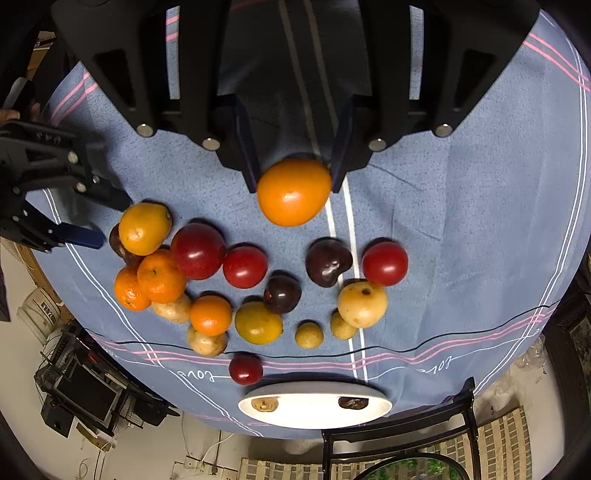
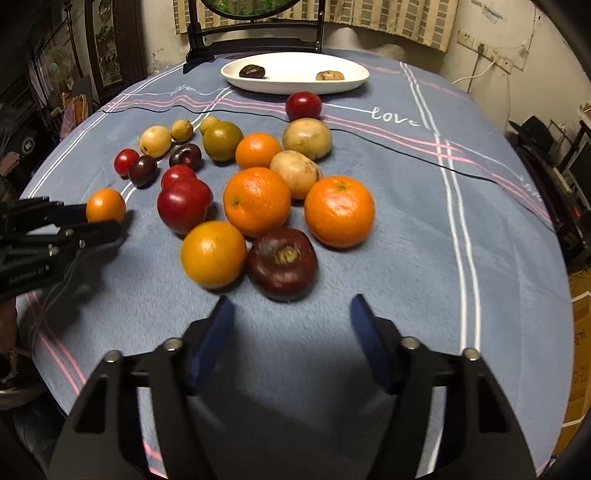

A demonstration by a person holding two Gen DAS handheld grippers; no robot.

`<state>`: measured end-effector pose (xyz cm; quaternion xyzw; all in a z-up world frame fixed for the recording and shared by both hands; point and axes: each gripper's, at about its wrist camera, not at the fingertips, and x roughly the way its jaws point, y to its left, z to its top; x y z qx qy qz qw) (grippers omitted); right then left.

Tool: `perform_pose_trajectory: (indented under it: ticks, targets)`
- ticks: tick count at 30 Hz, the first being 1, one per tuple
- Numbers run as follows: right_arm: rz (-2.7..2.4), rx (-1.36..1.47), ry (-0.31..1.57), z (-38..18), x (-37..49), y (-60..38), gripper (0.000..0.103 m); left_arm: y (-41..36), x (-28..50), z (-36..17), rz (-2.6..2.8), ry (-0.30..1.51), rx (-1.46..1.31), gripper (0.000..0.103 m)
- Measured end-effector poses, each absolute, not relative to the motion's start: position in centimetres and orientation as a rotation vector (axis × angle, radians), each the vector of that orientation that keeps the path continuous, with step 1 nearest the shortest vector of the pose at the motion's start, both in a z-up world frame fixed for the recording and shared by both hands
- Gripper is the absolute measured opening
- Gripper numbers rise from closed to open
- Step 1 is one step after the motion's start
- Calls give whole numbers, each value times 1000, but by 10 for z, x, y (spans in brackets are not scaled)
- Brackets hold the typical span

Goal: Organize fruits
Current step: 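Grasp the orange tomato with the left gripper while the right gripper grasps the dark red plum, then lift the orange tomato and dark red plum toward the white plate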

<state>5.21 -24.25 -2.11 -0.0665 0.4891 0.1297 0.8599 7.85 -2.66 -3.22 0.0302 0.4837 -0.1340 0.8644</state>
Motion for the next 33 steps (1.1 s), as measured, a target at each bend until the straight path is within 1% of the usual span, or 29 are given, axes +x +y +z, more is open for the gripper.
perform_pose_trajectory:
  ticks: [8,9,10,12,13,20,33]
  targets:
    - [273,-129,1027,-25,69,-237,63,-24,81,-37,-286,1025,56,39]
    - [270,-129,1023,-26,70,-236,61,-24,82,-39,-284,1030,55,39]
    - [269,-129,1018,-26,71,-235,60,-25,82,-40,-283,1031,58,39]
    - [284,-119,1006,-25,71,-233,44,-26,81,-40,-281,1028,65,39]
    - [285,-116,1003,-25,71,-232,43,-26,81,-40,-284,1029,63,39]
    - [291,-108,995,-20,64,-235,43,-24,78,-35,-291,1018,68,39]
    - [286,-100,896,21,49,-252,43,-18,75,-1,-305,939,88,38]
